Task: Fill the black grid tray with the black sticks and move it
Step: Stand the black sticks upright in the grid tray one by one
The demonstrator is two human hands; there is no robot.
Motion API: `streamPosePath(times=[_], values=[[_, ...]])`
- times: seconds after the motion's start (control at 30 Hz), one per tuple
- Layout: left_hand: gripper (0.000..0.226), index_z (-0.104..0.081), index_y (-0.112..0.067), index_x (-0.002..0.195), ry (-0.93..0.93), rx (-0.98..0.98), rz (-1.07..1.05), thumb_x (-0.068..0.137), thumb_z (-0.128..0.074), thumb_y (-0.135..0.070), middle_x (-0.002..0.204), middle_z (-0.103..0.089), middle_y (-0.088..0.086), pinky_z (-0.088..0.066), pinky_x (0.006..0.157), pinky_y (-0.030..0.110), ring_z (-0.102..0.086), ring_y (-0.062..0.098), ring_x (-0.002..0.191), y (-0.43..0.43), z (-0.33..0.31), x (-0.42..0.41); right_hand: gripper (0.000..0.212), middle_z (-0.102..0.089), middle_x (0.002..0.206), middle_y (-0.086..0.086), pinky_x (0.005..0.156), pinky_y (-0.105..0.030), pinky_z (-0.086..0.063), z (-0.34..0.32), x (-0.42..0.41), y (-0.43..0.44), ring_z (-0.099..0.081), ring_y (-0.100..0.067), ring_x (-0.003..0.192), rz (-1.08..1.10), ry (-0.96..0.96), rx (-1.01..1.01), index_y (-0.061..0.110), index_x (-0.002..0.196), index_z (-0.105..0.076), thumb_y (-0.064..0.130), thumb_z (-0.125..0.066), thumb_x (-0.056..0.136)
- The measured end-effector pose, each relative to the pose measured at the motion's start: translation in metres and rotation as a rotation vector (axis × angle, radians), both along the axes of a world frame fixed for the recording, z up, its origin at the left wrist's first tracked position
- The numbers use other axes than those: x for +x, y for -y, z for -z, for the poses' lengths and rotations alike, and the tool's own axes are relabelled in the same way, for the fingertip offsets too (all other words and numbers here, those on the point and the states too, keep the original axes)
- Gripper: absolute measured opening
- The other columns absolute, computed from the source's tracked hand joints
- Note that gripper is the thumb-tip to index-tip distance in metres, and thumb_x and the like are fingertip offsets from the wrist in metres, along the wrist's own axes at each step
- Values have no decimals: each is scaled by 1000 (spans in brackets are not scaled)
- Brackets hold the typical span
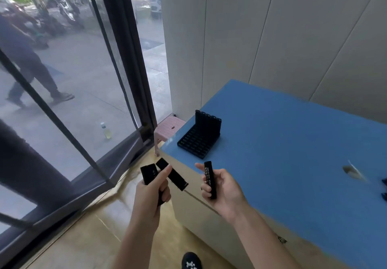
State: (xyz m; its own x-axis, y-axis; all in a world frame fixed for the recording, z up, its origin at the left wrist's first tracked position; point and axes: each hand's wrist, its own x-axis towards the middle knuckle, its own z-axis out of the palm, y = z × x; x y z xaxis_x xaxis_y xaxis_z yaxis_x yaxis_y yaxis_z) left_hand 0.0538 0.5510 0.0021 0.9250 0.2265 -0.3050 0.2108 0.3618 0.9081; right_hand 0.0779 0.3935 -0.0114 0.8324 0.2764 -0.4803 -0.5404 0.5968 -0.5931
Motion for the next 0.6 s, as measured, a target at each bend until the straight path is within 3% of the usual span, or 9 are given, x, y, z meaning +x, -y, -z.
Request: streamPosePath(times=[0.13, 0.3, 0.47, 0.6], values=[[36, -35, -14, 64, 2, 18, 27, 83, -65, -12, 48, -31, -4, -25, 49, 27, -26, 13, 43, -10, -7, 57, 25, -48, 71, -3, 42, -17, -40, 0, 50, -6, -41, -9, 49, 90, -63, -124, 0, 107, -62, 13, -46, 93], [36, -36, -14, 63, 2, 12, 67, 83, -66, -13, 46, -33, -5, -26, 49, 27, -27, 12, 42, -16, -2, 113, 12, -61, 83, -2, 55, -14, -50, 2, 95, -5, -52, -8, 62, 174, 70, -409, 10, 97, -60, 11, -63, 85], [33, -38, -14, 65, -42, 12, 118, 83, -65, -14, 48, -32, -4, -26, 49, 28, -27, 12, 42, -28, 8, 154, 15, -61, 83, 3, 60, -9, -47, 2, 119, 0, -57, -8, 72, 247, 203, -797, 14, 93, -61, 17, -69, 81], [34, -39, -14, 63, -50, 28, 209, 83, -67, -13, 49, -32, -2, -27, 49, 28, -28, 14, 43, -36, 13, 193, 6, -61, 91, 10, 63, -2, -41, 9, 133, 0, -55, 2, 82, 230, 265, -1085, 20, 93, -59, 18, -60, 88]])
